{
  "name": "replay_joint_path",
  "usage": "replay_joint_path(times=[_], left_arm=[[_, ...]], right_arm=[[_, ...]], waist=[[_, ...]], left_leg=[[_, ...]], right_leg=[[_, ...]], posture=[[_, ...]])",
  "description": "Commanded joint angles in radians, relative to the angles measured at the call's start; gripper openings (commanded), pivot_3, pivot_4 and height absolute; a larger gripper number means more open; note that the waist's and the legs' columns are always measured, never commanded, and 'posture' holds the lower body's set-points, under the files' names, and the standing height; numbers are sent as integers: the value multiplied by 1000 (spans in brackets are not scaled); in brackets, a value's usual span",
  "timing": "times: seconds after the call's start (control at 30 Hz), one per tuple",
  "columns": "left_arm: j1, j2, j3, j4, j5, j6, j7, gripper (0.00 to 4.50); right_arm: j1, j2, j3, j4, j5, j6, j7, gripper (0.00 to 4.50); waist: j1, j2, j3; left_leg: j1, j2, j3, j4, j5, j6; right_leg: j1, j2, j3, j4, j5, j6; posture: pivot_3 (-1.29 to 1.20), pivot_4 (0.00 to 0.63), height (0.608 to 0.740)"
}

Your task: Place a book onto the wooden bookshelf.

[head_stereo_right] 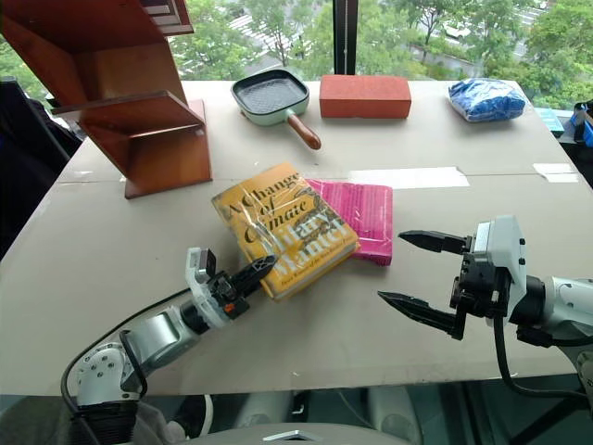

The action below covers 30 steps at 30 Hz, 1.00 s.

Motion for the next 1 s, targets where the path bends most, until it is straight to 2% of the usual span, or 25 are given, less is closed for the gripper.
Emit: replay_joint_path(times=[0.03, 0.1, 0.17, 0.27, 0.37, 0.5, 0.6, 0.7, 1.0], left_arm=[[-32, 11, 3, -208, 22, -56, -8, 125], [-86, 68, -15, -321, 151, -76, -30, 125], [-172, 174, -63, -406, 376, -110, -87, 125], [-346, 315, -130, -430, 673, -202, -156, 125], [-539, 528, -274, -393, 1073, -337, -250, 125], [-757, 685, -348, -264, 1412, -496, -312, 125], [-848, 804, -408, -164, 1666, -634, -378, 125], [-881, 894, -413, -64, 1836, -722, -414, 125], [-912, 980, -375, 181, 2097, -863, -469, 125]], right_arm=[[-45, -14, 0, 32, 5, -36, 1, 4500], [-89, -10, 4, 77, 11, -41, -8, 4500], [-152, 7, 9, 134, 21, -43, -33, 4500], [-245, 33, 25, 214, 31, -42, -62, 4500], [-341, 55, 58, 266, 69, -12, -80, 4500], [-472, 93, 98, 323, 91, -3, -108, 4500], [-554, 124, 114, 353, 110, -2, -123, 4500], [-616, 155, 124, 364, 143, 18, -155, 4500], [-741, 186, 190, 376, 77, 17, -237, 4500]], waist=[[0, 0, 0], [2, -2, 1], [5, -3, 2], [10, -2, 1], [9, -2, 3], [5, -2, 4], [4, -2, 4], [2, -2, 4], [-6, -2, 4]], left_leg=[[0, 0, 0, 0, 0, 0], [-1, 0, 0, 0, 0, 0], [-2, -1, -1, 0, 0, 0], [-1, -3, 2, -1, 0, 0], [-3, -3, 4, -2, 0, 0], [-7, -3, 6, -7, 0, 0], [-16, -3, 5, -8, 0, 0], [-18, -3, 7, -13, 0, -1], [-23, -2, 9, -13, 0, 0]], right_leg=[[0, 0, 0, 0, 0, -1], [0, 0, 0, -2, 2, -3], [0, 1, -1, -2, 2, -4], [0, 3, 0, -4, 2, -4], [-1, 4, -1, -7, 3, -4], [-5, 5, 0, -11, 3, -4], [-13, 5, -1, -12, 6, 1], [-18, 4, 0, -12, 5, 1], [-23, 3, -1, -10, 5, 2]], posture=[[0, 150, 740], [0, 150, 740], [0, 150, 740], [0, 150, 740], [0, 150, 740], [0, 150, 740], [0, 150, 740], [0, 150, 740], [0, 150, 740]])
